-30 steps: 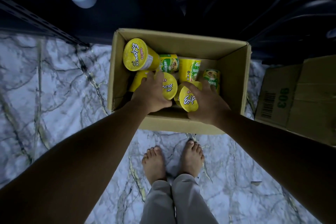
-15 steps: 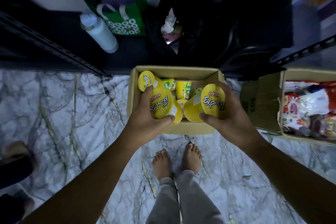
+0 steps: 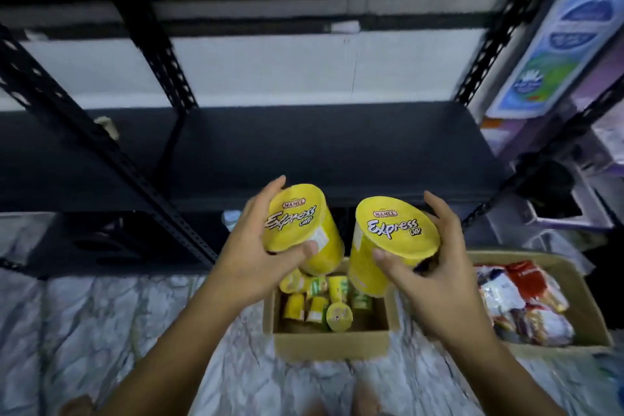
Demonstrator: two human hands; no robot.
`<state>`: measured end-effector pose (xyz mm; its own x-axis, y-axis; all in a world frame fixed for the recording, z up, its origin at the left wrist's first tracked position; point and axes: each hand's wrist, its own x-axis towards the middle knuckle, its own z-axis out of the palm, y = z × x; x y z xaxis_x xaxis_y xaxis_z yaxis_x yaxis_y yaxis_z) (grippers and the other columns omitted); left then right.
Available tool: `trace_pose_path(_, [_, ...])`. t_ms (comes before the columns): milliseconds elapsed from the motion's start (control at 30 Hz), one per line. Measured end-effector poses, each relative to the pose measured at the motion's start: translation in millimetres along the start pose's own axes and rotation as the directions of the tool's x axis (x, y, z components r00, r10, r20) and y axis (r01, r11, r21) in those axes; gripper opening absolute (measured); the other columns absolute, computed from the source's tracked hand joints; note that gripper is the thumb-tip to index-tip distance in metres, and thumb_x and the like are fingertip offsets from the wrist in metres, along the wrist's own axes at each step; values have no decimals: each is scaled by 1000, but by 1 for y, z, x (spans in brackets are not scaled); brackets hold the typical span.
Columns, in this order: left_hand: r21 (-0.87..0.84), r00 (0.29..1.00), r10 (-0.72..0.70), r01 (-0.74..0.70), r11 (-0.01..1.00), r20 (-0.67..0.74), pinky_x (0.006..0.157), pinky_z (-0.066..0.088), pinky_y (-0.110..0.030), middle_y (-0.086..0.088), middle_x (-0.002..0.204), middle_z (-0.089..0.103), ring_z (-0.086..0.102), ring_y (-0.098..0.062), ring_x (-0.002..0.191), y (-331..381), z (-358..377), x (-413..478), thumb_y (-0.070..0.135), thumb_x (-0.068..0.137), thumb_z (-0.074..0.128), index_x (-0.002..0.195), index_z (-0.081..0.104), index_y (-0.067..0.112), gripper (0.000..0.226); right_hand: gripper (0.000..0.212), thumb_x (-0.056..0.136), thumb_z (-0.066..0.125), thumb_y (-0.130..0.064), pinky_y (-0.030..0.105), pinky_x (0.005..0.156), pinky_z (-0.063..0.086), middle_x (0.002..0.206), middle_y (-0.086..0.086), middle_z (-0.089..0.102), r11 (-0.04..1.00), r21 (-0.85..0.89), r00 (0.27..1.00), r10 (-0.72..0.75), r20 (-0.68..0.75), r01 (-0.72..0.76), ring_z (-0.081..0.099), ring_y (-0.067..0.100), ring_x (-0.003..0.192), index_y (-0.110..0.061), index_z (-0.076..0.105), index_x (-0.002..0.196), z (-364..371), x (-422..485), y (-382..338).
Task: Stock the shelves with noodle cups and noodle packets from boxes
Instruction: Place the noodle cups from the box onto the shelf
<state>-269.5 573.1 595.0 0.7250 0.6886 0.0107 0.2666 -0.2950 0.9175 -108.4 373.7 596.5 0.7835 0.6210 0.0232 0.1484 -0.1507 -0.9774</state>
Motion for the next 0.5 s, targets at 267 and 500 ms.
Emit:
trace_pose_path(267, [-111,946,316,-323,940,-77,109,49,-45,19,141,57,57,-5,129,150,-79,32,54,72,79,146,45,50,83,94,65,88,-63,47,103,52,122,-18,68,957,148,962,-228,-147,250,66,7,114,-57,37,143,-10,31,-152])
trace_pose_path(500, [-296,859,485,-512,806,-165,93,56,-36,8,140,59,65,-14,122,270,-123,74,48,71,81,146,50,41,81,89,68,80,-54,20,74,53,118,-4,63,876,260,913,-375,-164,406,67,2,97,-49,36,146,-28,75,-287])
